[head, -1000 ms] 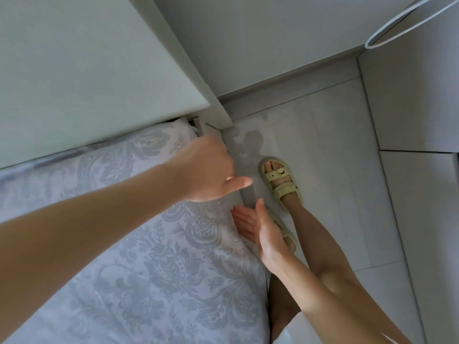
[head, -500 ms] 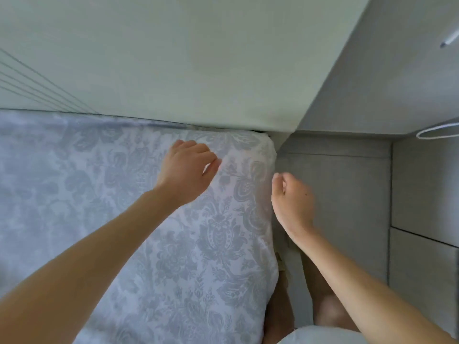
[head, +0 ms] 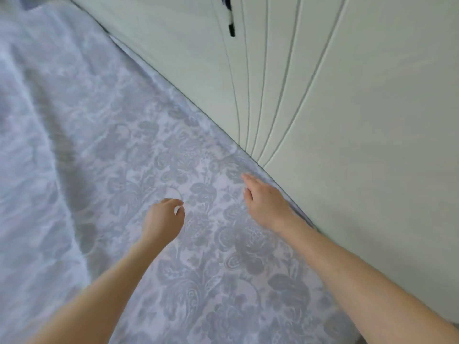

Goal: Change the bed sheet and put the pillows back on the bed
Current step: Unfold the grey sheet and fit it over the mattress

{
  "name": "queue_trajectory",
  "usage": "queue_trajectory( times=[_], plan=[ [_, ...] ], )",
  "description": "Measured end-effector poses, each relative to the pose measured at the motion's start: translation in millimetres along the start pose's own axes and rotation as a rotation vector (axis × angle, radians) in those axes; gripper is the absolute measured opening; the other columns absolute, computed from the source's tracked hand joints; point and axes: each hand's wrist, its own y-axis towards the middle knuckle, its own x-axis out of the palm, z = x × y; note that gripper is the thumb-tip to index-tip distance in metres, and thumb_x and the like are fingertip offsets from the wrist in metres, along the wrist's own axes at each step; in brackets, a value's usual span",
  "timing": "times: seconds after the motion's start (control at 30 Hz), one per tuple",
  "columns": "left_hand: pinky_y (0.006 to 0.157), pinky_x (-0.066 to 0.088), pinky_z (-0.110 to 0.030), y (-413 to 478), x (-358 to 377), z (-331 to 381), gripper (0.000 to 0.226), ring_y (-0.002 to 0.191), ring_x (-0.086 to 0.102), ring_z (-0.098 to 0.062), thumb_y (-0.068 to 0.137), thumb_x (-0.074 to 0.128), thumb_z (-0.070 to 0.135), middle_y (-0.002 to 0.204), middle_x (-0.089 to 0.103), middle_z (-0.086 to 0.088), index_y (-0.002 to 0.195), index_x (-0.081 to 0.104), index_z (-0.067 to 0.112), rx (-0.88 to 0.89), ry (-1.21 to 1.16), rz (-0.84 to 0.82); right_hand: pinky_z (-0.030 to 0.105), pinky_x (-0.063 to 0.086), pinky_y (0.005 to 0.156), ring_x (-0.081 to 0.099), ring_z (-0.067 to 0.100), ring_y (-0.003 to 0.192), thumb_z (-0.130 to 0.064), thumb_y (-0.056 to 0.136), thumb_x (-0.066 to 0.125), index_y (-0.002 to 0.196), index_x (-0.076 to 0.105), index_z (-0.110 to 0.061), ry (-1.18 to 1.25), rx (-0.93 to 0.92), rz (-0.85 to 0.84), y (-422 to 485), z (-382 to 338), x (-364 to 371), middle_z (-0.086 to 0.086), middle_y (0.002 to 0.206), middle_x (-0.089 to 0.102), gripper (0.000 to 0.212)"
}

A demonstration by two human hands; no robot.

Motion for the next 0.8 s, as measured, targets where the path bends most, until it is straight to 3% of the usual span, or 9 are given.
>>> queue_trajectory(
  times=[0.13,0.27,0.4,0.5,0.63,0.8],
  plan=[
    [0.101,0.036,-0.034,39,6,-20,0.038,0.128,0.044,-0.029,0.099,0.041,0.025,0.143,0.046,-0.008,0.135,0.051,0.016,-0.093,-0.013,-0.031,0.026,0.007,0.117,0.007,0.016,0.147,-0.022,0.104,0.024,0.151,0.012,-0.008,-0.135,-0.072,-0.084,86,-17,17,0.007,0.160,0.009,0.051],
    [0.116,0.012,-0.036,79,27,-36,0.049,0.145,0.012,-0.033,0.101,0.031,0.037,0.158,0.015,-0.007,0.149,0.025,0.027,-0.180,0.066,-0.167,0.027,0.000,0.119,0.000,0.019,0.147,-0.026,0.104,0.021,0.151,0.005,-0.005,-0.308,-0.178,-0.158,174,-24,41,0.010,0.160,0.002,0.054],
    [0.116,0.016,-0.042,109,49,-53,0.051,0.145,0.004,-0.035,0.101,0.026,0.042,0.159,0.009,0.000,0.150,0.016,0.034,-0.209,0.086,-0.153,0.028,-0.005,0.117,-0.001,0.021,0.147,-0.032,0.104,0.018,0.151,0.003,-0.003,-0.417,-0.138,-0.191,249,-16,57,0.013,0.159,0.000,0.057],
    [0.117,0.008,-0.047,138,57,-66,0.051,0.146,-0.001,-0.030,0.100,0.020,0.046,0.159,0.005,0.004,0.149,0.014,0.037,-0.213,0.096,-0.055,0.031,0.010,0.117,0.012,0.021,0.146,-0.041,0.103,0.016,0.152,0.003,-0.008,-0.312,-0.025,-0.230,285,-9,69,0.010,0.159,0.006,0.060],
    [0.117,-0.001,-0.051,181,62,-80,0.052,0.146,-0.003,-0.029,0.099,0.013,0.051,0.159,0.002,0.004,0.149,0.010,0.038,-0.185,0.091,0.074,0.036,0.032,0.106,0.039,0.026,0.135,-0.052,0.100,0.018,0.153,0.009,-0.019,-0.143,0.150,-0.180,308,-9,93,0.005,0.151,0.037,0.063],
    [0.113,-0.010,-0.058,234,57,-84,0.053,0.146,-0.010,-0.024,0.099,0.014,0.048,0.159,-0.002,0.006,0.150,0.008,0.036,-0.258,0.028,0.158,0.032,0.024,0.111,0.030,0.023,0.140,-0.049,0.101,0.017,0.152,0.014,-0.025,-0.062,0.251,-0.231,273,12,80,-0.001,0.155,0.027,0.057]
  ],
)
